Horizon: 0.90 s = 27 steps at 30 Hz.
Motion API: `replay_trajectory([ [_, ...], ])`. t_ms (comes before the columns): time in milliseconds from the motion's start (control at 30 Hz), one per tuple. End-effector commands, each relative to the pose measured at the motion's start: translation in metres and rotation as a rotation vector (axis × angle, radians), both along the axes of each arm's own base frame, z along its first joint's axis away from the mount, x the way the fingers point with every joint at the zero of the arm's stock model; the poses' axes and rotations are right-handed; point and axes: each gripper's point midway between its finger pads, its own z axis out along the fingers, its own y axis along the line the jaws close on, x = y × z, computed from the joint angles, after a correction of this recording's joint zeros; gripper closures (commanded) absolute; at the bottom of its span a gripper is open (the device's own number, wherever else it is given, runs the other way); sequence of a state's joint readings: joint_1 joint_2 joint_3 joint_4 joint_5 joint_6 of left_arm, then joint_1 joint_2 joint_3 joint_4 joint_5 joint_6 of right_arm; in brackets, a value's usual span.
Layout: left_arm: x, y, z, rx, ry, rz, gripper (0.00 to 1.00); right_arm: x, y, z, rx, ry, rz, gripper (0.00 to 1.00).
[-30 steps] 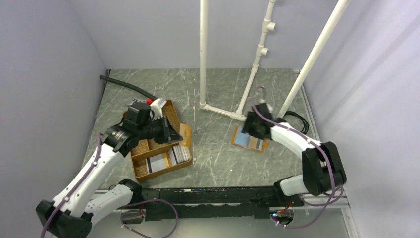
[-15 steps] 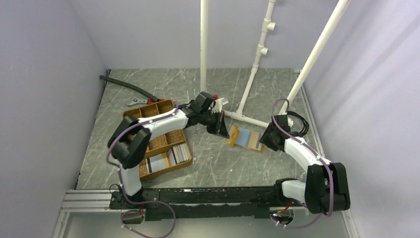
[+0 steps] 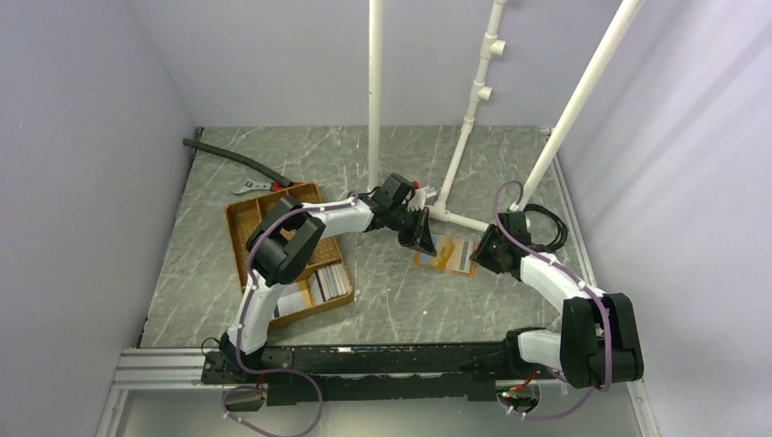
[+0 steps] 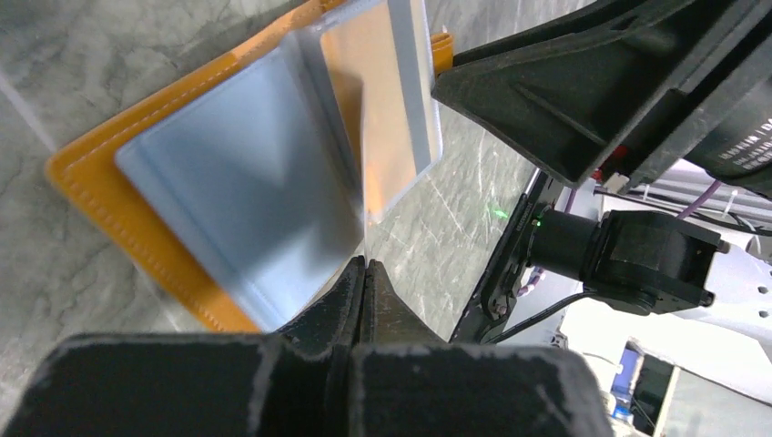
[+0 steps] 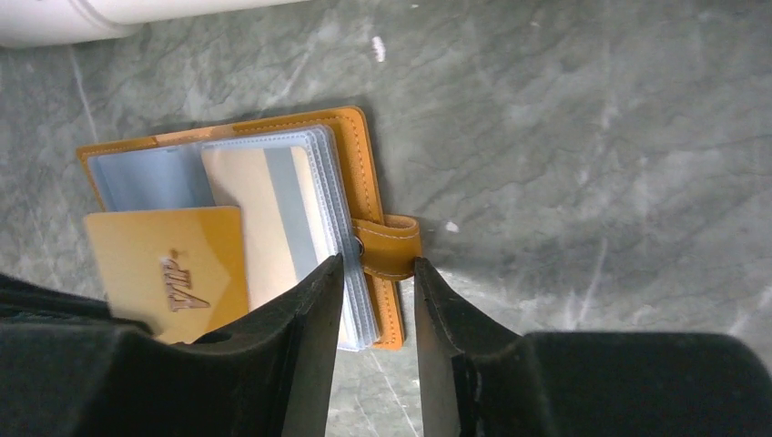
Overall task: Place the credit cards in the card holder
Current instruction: Insert the credit card into the card holder.
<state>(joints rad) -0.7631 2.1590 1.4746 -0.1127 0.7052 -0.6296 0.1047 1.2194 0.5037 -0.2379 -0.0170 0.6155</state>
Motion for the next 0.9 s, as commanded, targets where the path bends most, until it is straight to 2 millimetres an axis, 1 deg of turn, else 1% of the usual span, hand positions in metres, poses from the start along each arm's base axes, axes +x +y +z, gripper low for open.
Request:
replay_trajectory([
  [0, -0.003, -0.014, 0.014, -0.082, 0.027, -0.049, 1.00, -0.009, 0.013, -0.011, 0.006, 0.039, 0.096, 0.65],
  [100, -0.002, -0.012, 0.007, -0.054, 0.059, -0.029, 1.00, -0.009, 0.013, -0.010, 0.004, 0.034, 0.097, 0.65],
  [167, 0.001, -0.008, 0.005, -0.044, 0.064, -0.004, 1.00, -0.009, 0.013, -0.010, 0.002, 0.035, 0.099, 0.65],
  [333, 0.000, 0.003, 0.019, -0.093, 0.063, 0.031, 1.00, -0.009, 0.014, -0.010, 0.002, 0.033, 0.103, 0.65],
  [467, -0.001, 0.006, 0.023, -0.134, 0.106, 0.041, 1.00, -0.009, 0.014, -0.010, 0.002, 0.034, 0.106, 0.65],
  [600, 0.001, 0.007, 0.016, -0.114, 0.137, 0.052, 1.00, -0.009, 0.015, -0.010, 0.003, 0.031, 0.111, 0.66],
  [733, 0.008, 0.017, 0.012, -0.106, 0.157, 0.110, 1.00, -0.009, 0.015, -0.010, 0.003, 0.032, 0.114, 0.66],
  [867, 0.006, 0.019, 0.008, -0.093, 0.193, 0.101, 1.00, -0.009, 0.016, -0.010, 0.002, 0.032, 0.116, 0.66],
])
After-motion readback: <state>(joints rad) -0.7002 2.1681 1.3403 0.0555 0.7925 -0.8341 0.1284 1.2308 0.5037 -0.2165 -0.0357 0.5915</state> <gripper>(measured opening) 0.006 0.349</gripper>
